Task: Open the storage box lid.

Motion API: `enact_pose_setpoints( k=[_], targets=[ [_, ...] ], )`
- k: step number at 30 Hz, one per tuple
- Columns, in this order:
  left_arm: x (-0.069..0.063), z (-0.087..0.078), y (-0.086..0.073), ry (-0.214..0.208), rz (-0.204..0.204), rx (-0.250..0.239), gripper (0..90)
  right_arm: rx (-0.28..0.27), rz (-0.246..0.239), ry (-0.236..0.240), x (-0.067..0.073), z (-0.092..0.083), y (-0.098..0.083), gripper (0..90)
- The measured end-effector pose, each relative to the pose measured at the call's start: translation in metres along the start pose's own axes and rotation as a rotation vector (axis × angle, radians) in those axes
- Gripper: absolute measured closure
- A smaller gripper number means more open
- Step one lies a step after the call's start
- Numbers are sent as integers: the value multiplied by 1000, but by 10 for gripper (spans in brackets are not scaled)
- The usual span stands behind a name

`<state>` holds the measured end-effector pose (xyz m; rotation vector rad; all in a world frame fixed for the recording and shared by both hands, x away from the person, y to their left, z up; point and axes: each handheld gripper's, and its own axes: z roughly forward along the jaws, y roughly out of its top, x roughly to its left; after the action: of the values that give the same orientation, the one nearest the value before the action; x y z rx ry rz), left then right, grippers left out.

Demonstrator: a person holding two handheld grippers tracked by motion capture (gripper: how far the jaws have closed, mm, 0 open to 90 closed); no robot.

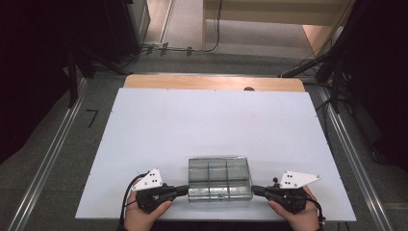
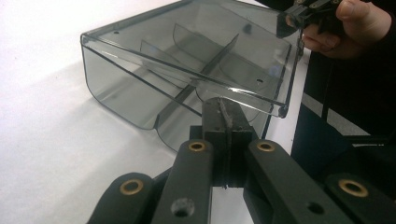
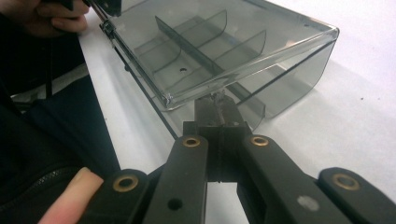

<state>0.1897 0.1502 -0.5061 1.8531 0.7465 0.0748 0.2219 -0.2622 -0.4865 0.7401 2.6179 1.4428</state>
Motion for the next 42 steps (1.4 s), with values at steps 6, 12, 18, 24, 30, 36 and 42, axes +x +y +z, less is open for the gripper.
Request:
enact_pose_setpoints(
  k=[6,12,18,24,30,36,42],
  targets=[
    [1,0,2,50,2,-32,647,-24,-17,-12,4,-1,9,885],
    [3,5,12,95,28,-39,314,-48,-14,-19,2,-4,18,885],
    [11,11,23,97,9,-15,11,-55,-13,-28,0,-4,25,885],
    [17,14,32,121,7,-27,0,-65,-12,-35,-2,-5,31,885],
    [23,15,44,146,15,-44,62,-73,-14,-45,-3,-3,38,885],
    [26,16,49,128,34,-67,245,-80,-15,-52,-6,0,44,885],
    [28,16,49,130,41,-80,404,-87,-14,-63,-8,-2,46,884]
  ],
)
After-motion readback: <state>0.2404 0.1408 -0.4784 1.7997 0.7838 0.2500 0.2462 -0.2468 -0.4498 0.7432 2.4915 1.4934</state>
